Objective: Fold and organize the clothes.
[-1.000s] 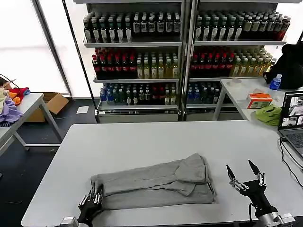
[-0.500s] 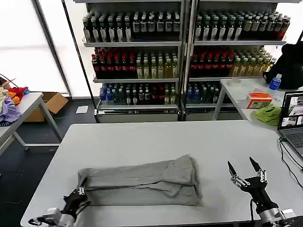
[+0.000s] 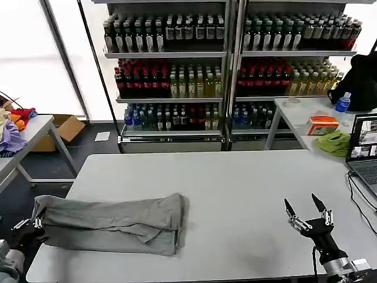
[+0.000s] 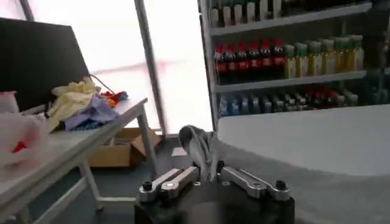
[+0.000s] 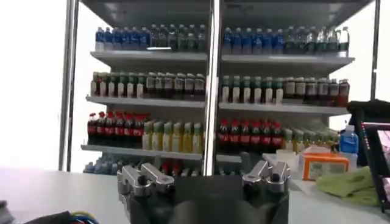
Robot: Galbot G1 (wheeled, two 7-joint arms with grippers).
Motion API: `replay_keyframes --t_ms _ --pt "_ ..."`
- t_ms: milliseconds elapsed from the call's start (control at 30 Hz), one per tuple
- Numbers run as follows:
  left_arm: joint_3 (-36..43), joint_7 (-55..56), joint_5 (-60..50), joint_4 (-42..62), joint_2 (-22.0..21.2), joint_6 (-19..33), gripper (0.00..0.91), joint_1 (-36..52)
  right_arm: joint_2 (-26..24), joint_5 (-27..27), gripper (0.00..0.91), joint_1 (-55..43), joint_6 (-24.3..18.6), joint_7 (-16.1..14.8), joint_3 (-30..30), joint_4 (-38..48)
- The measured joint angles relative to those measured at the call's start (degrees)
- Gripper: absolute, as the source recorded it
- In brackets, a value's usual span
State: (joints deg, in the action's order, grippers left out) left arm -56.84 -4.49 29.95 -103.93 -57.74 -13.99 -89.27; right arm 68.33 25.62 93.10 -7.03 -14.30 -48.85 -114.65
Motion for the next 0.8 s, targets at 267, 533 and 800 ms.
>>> replay_keyframes --t_ms 267,533,800 --pt "1.0 1.7 5.3 -7.5 4.1 -3.2 0.01 0.0 -0.3 0.3 0.907 0.4 0.1 0.1 -0.2 -0.5" --pt "10.9 6.4 10.5 -16.2 5.7 -6.5 0.01 3.7 -0.7 0.4 0.907 1.0 0.5 0.1 -0.1 -0.7" --pt "24.4 11.6 13.0 -19.4 5.0 -7.6 0.01 8.1 0.1 0.2 0.907 1.6 1.0 0.0 0.1 -1.0"
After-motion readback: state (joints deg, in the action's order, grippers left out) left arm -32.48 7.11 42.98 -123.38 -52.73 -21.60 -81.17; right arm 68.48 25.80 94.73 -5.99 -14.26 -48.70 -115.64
